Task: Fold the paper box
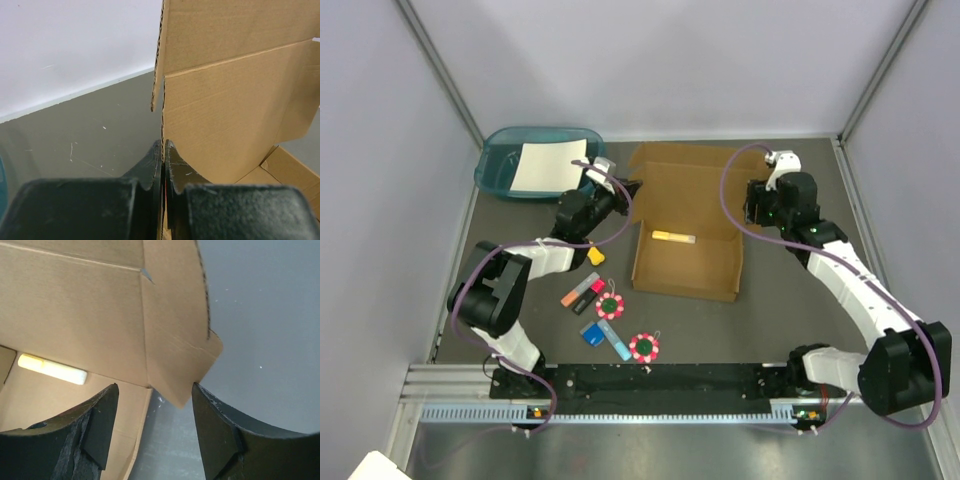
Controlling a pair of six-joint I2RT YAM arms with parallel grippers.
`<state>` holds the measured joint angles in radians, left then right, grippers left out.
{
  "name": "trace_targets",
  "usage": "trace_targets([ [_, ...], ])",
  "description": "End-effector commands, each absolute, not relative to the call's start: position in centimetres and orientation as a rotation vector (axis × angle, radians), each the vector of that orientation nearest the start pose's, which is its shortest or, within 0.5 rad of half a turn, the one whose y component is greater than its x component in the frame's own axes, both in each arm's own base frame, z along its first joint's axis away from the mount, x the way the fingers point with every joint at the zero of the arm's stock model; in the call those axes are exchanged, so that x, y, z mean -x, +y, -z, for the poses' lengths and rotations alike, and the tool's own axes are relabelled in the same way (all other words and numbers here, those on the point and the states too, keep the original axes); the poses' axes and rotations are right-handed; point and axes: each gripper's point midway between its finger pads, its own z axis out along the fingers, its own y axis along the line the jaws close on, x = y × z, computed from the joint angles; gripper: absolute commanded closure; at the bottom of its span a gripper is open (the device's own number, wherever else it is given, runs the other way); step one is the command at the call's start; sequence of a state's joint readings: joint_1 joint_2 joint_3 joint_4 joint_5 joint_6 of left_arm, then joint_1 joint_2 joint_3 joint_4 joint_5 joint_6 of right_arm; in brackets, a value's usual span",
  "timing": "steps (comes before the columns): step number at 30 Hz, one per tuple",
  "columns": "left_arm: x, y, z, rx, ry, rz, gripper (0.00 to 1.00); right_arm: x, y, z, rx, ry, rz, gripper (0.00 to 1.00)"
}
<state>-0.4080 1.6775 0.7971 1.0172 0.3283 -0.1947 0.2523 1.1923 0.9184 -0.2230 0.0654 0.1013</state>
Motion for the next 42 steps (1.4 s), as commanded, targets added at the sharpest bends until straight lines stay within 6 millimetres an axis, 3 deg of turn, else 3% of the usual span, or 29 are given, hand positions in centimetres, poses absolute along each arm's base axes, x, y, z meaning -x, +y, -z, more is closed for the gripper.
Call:
trace_targets([
  [1,-42.5,-25.8,-23.9,-0.469,1.352,0.721,1.00,-37.1,6.4,-23.4,0.030,1.948,-0.047,0.38],
  [6,-42.8,-25.6,-23.6,-0.465,1.364,0.700,1.00,-36.0,4.4,-23.0,-0.027,1.945,0.043,0.36],
  [17,-42.5,-25.8,-23.3,-0.462,1.359,0.724,1.00,-38.3,6.4,-21.7,0.056,1.953,-0.069,0.38],
  [22,-42.7,-25.8,-22.6,-0.465,1.372,0.722,1.00,-39.5,6.7,-22.6,0.059,1.889,-0.127,0.42],
  [24,-42.7,-25.8,-22.7,-0.464,1.370,0.719,1.00,-39.8,7.0,-22.7,0.075,1.886,-0.140,0.45],
  [28,-42.8,-25.8,-22.7,-0.472,1.370,0.713,1.00,-40.4,7.6,-22.4,0.102,1.906,-0.161,0.60],
  [32,-42.9,-25.7,-23.0,-0.470,1.367,0.702,1.00,-40.3,7.8,-21.7,0.093,1.925,-0.175,0.67],
  [36,-42.8,-25.8,-23.3,-0.458,1.367,0.714,1.00,-39.4,7.7,-21.7,0.059,1.916,-0.198,0.74],
  [40,-43.2,-25.3,-23.3,-0.400,1.387,0.717,1.00,-38.1,7.8,-21.3,0.021,1.909,-0.188,0.89],
  [42,-43.2,-25.2,-23.3,-0.382,1.393,0.715,0.94,-37.7,8.1,-21.4,0.013,1.900,-0.166,0.95],
])
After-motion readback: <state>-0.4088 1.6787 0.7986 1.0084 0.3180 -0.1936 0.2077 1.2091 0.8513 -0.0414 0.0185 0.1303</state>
